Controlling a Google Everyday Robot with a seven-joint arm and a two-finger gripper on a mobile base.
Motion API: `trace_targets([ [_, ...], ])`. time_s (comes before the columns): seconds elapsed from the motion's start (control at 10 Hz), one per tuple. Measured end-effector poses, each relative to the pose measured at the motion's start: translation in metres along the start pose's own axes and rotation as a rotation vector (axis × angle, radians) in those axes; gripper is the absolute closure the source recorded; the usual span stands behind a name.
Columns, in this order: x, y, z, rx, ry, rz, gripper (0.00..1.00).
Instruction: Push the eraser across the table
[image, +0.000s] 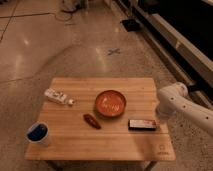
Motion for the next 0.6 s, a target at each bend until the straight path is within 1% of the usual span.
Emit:
trace_targets([
  [0.3, 0.008, 0.001, 0.012, 0.008, 0.002, -0.004, 1.00],
  [0.6, 0.014, -0.006, 0.016, 0.030, 0.010, -0.018, 1.00],
])
